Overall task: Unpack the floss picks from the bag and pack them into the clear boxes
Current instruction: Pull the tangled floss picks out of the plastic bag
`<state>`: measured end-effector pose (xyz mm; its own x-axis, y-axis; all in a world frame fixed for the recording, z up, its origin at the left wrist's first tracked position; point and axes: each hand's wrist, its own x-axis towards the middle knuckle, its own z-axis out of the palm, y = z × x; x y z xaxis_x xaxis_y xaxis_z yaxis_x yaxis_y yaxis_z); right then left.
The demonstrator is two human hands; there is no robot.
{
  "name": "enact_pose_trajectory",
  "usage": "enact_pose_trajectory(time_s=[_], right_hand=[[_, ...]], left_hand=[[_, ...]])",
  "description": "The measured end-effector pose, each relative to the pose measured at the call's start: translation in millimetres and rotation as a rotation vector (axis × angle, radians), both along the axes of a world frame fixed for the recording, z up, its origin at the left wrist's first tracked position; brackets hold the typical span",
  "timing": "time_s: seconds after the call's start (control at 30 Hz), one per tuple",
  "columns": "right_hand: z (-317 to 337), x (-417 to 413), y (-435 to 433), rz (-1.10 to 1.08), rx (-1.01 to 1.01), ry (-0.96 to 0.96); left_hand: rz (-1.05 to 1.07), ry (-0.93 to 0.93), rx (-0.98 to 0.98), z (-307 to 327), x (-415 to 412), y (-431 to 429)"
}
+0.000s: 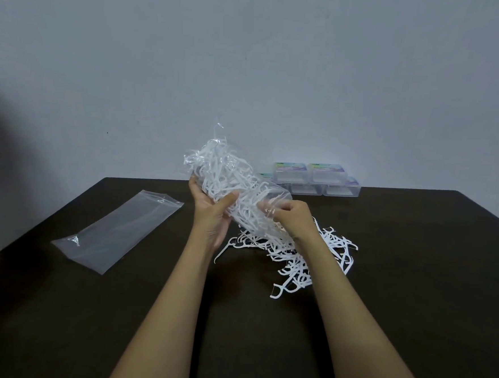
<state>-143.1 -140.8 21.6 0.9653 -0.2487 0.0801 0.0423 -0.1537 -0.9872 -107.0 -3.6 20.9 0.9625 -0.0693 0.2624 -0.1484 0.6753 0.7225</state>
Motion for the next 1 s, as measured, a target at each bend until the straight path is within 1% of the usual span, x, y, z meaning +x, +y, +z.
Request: enact_pose_trajectory(time_s=[0.23,0.43,0.67,0.87,1.0], right_hand=[[-0.7,3.5,3.0,-0.005,0.060,0.011],[0.5,4.1,5.7,-0.038,0.095,0.037],[-1.6,5.9,3.5,-0.017,0.120,0.052],[1.3,2.9,4.2,0.048,0.274,0.005],[-0.4,6.3,4.8,0.012,0.288,0.012]], left_hand=[[-0.035,-0.018,-0.003,0.1,-3.9,-4.6],[-0.027,0.024,-0.010,1.2,-3.4,-2.9],[0.006,-0.003,-0.034,2.6,-4.0,-2.2],[0.014,-0.014,-0.028,3.6,-4.7,-1.9],[0.016,-0.020,-0.033,4.1,-5.5,-1.9]])
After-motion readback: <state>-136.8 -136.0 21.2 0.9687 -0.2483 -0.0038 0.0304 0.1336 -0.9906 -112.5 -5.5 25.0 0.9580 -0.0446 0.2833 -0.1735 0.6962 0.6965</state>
